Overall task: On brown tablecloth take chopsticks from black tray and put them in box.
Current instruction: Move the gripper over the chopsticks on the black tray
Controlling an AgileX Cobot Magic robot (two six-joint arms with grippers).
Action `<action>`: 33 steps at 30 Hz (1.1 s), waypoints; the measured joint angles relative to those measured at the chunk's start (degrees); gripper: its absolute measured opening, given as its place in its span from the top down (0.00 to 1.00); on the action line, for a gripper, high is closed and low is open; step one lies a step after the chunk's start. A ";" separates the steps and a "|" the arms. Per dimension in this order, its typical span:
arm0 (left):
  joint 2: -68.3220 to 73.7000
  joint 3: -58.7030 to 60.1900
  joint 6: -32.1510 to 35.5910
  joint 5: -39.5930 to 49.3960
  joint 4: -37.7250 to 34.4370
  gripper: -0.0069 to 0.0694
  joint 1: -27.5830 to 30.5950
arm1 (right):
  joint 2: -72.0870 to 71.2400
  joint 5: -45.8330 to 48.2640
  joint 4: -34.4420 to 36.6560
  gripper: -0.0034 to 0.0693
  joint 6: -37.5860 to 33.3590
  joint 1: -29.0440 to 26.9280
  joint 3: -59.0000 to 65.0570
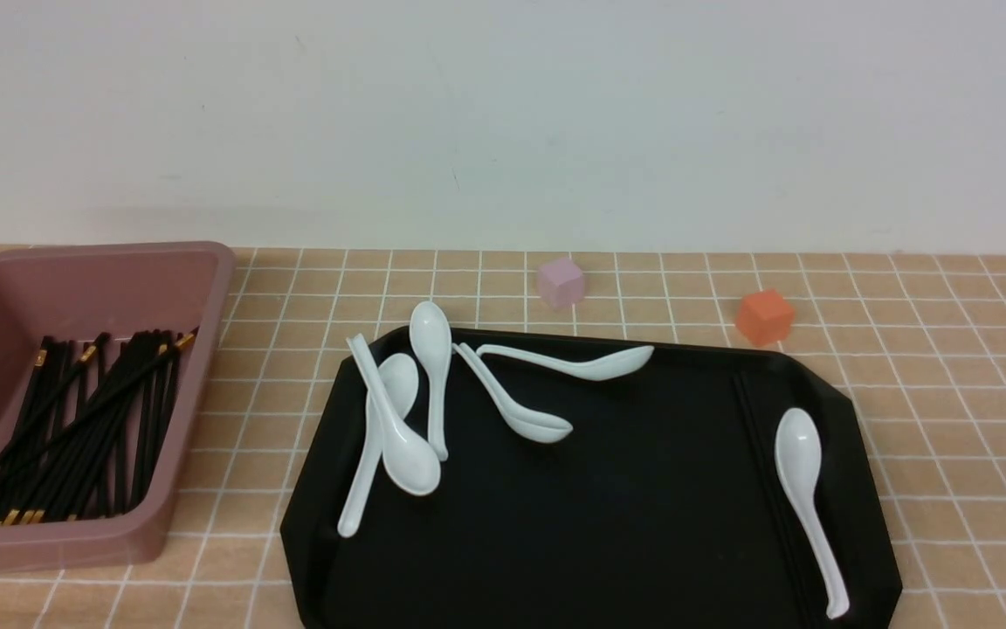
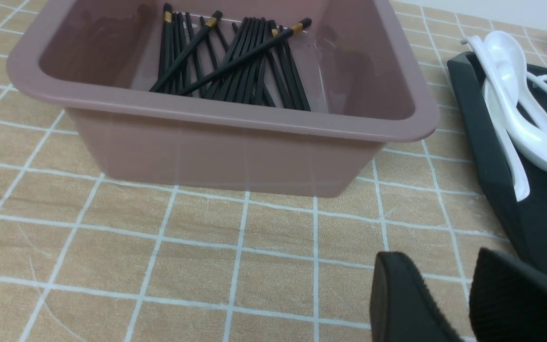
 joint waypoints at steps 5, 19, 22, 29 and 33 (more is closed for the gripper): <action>0.00 0.00 0.00 0.00 0.00 0.60 0.00 | 19.74 18.73 -6.91 0.95 -1.65 0.00 -11.11; 0.00 0.00 0.00 0.00 0.00 0.60 0.00 | 60.05 26.07 -10.03 0.72 -9.18 1.47 -33.77; 0.00 0.00 0.00 0.00 0.00 0.60 0.00 | 68.48 25.81 -13.04 0.66 -8.45 4.66 -40.37; 0.00 0.00 0.00 0.00 0.00 0.60 0.00 | 88.58 27.15 -26.03 0.53 5.22 8.75 -58.46; 0.00 0.00 0.00 0.00 0.00 0.60 0.00 | 96.83 30.01 -30.88 0.48 9.16 8.74 -66.87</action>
